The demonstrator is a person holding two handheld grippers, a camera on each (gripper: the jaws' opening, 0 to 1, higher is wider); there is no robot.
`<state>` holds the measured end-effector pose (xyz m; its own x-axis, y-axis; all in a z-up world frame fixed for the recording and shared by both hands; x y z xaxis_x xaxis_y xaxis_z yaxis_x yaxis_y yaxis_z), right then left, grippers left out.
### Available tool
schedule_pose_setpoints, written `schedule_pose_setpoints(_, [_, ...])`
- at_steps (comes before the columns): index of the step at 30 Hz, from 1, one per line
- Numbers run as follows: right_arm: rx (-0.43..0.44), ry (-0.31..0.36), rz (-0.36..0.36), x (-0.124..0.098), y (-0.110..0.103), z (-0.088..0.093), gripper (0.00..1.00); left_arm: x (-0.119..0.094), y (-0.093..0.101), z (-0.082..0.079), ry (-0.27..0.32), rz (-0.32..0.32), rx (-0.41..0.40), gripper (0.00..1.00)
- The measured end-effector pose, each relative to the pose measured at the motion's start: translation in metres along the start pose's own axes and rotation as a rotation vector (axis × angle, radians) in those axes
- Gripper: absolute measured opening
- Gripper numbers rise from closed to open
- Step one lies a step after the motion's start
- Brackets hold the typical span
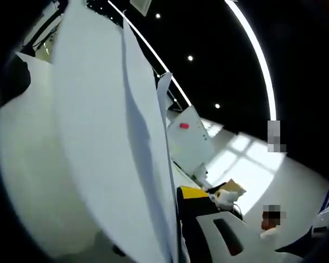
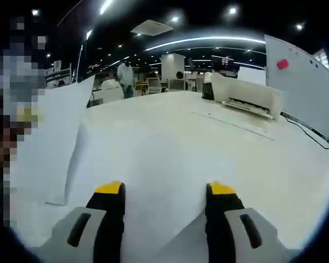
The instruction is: Organize the stack of printing papers by aligning and flattening the scattered papers on the table
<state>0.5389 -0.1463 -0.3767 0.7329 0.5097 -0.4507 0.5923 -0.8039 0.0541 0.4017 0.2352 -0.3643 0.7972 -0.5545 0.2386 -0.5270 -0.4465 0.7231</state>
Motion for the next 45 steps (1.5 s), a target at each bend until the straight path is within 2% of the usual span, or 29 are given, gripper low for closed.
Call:
schedule_pose_setpoints(3, [0.001,-0.006,0.007,-0.002,-0.004,0.001,0.5,0.0,0.0,0.0,0.0,0.0,0.001,0.06])
schedule_pose_setpoints(5, [0.002,-0.005,0.004,-0.005,-0.005,0.001,0.41,0.0,0.0,0.0,0.0,0.0,0.001,0.06])
schedule_pose_setpoints(6, [0.003,-0.008,0.0,-0.001,0.002,0.001,0.39,0.0,0.0,0.0,0.0,0.0,0.001,0.06])
schedule_pose_setpoints(9, [0.005,-0.008,0.0,-0.001,0.003,0.002,0.37,0.0,0.0,0.0,0.001,0.0,0.001,0.06])
schedule_pose_setpoints(12, [-0.005,0.002,-0.018,-0.004,0.001,0.002,0.26,0.0,-0.001,0.0,0.002,0.0,-0.001,0.06])
schedule_pose_setpoints(14, [-0.007,0.005,-0.023,-0.005,-0.001,0.003,0.25,0.0,-0.001,-0.001,0.003,0.001,-0.001,0.06])
schedule_pose_setpoints(16, [0.0,0.004,-0.023,-0.002,0.006,0.001,0.23,-0.001,-0.001,-0.001,0.004,0.001,0.0,0.06])
schedule_pose_setpoints(23, [0.015,0.006,-0.045,-0.001,0.002,0.002,0.17,-0.001,-0.001,-0.001,0.005,0.0,0.004,0.06])
schedule_pose_setpoints(30, [0.111,0.004,-0.075,-0.001,-0.003,0.001,0.12,-0.001,-0.002,-0.001,0.006,0.0,0.004,0.06])
schedule_pose_setpoints(45, [0.19,0.047,-0.119,-0.003,-0.008,-0.006,0.01,-0.001,0.0,0.0,0.007,-0.003,0.003,0.06])
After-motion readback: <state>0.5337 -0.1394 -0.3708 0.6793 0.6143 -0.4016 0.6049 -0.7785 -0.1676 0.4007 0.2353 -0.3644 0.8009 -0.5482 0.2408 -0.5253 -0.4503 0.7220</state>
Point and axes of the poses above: the point that each gripper's makers call its tool centre point, and the gripper's own axes: x roughly forward along the fingers, y roughly to its right, z roughly out of its underside, the point moved 10 cm from there along -x, roughly backward along the fingers, and after that the axes turned 8 degrees about z, right-handed, at the moved point
